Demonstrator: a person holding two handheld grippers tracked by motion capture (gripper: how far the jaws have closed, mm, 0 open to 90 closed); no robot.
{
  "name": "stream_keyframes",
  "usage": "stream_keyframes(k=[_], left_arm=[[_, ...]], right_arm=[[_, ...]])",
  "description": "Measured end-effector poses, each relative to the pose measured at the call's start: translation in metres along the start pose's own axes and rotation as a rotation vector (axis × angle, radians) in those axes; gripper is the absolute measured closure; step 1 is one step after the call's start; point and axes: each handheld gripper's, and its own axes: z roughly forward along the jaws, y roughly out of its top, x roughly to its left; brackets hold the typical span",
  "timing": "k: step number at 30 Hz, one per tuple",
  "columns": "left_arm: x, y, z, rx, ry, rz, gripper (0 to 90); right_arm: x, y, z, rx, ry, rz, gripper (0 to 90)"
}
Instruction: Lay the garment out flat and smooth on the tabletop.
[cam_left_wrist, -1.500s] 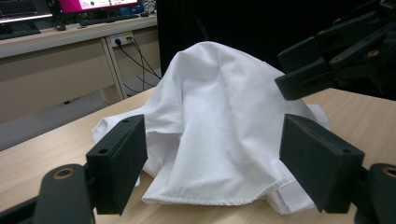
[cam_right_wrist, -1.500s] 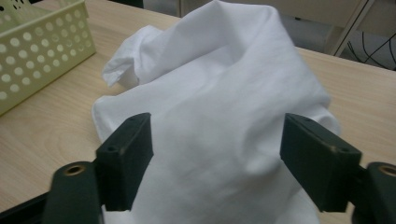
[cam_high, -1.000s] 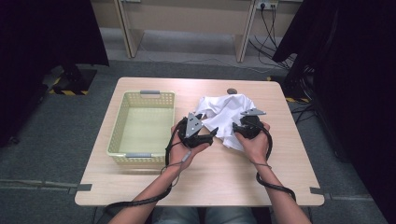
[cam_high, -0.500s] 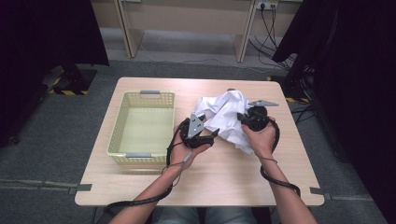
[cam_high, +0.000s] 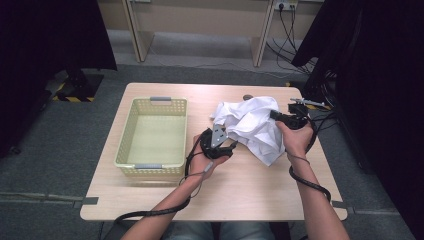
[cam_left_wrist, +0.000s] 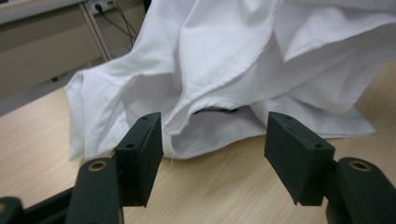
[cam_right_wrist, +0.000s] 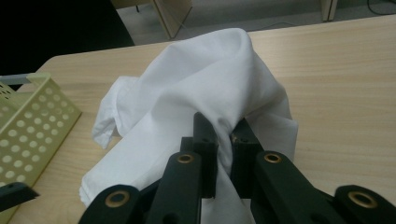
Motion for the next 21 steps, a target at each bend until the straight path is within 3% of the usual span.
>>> stream_keyframes(k=[5, 19, 21], left_arm=[[0.005, -0.005, 0.012, 0.04, 0.002, -0.013, 40.4], [0.02, -0.008, 0.046, 0.111, 0.011, -0.135, 41.8], [0.022, -0.008, 0.051, 0.122, -0.004, -0.16, 42.5]], right_arm=[[-0.003, 0.002, -0.002, -0.003, 0.011, 0.022, 84.2], [-0.003, 0.001, -0.001, 0.002, 0.014, 0.013, 83.8], [-0.004, 0.0, -0.001, 0.002, 0.015, 0.012, 83.7]])
